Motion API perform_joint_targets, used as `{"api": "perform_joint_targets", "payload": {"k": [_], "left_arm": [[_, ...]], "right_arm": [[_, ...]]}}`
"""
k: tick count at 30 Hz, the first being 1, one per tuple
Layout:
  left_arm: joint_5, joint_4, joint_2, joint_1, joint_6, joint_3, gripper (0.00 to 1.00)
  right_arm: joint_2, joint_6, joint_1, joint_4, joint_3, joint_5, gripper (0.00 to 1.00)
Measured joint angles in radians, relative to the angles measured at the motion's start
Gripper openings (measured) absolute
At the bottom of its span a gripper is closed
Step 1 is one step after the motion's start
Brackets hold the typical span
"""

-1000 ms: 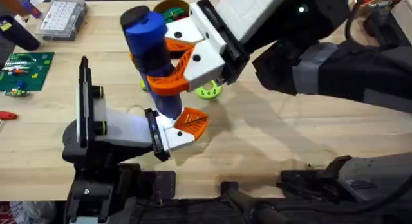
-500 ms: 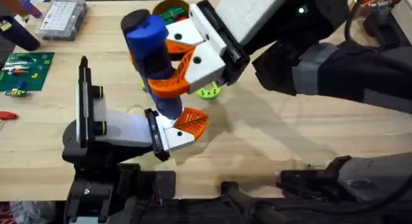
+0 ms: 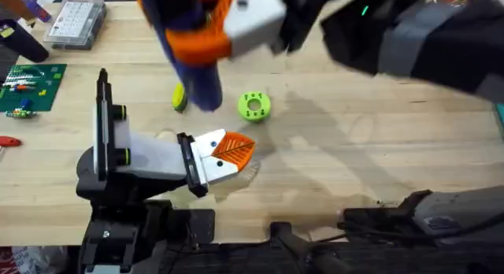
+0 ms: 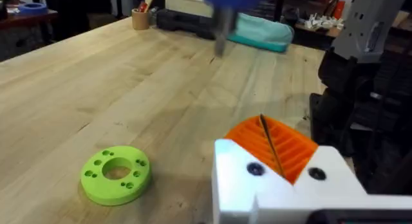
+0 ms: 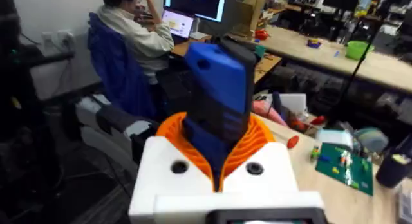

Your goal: Pick up the gripper from the table and insert it into the empty holder that is missing its gripper. Then pick up a screw, insert it into the mounting hole, and use the screwdriver to tighten it. Finally, clean up the table by picking up the vegetable and placing it into the bucket.

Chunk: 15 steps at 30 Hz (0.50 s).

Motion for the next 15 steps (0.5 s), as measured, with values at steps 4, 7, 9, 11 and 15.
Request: {"api": "perform_joint_targets", "payload": {"k": [4, 7, 9, 11, 15], "left_arm": [[0.000, 0.000, 0.000, 0.000, 0.000, 0.000, 0.004], [0.000, 0.000, 0.000, 0.000, 0.000, 0.000, 0.004], [0.000, 0.000, 0.000, 0.000, 0.000, 0.000, 0.004], [0.000, 0.000, 0.000, 0.000, 0.000, 0.000, 0.004], [0.000, 0.000, 0.000, 0.000, 0.000, 0.000, 0.004]], "right_arm": [[0.000, -0.043, -0.055, -0.275, 0.118, -0.043, 0.015], [0.000, -0.082, -0.109, -0.463, 0.175, -0.050, 0.015], [0.000, -0.104, -0.148, -0.554, 0.191, -0.035, 0.015], [0.000, -0.145, -0.186, -0.672, 0.197, 0.011, 0.015], [0.000, -0.294, -0.219, -0.985, 0.205, 0.197, 0.014]]}}
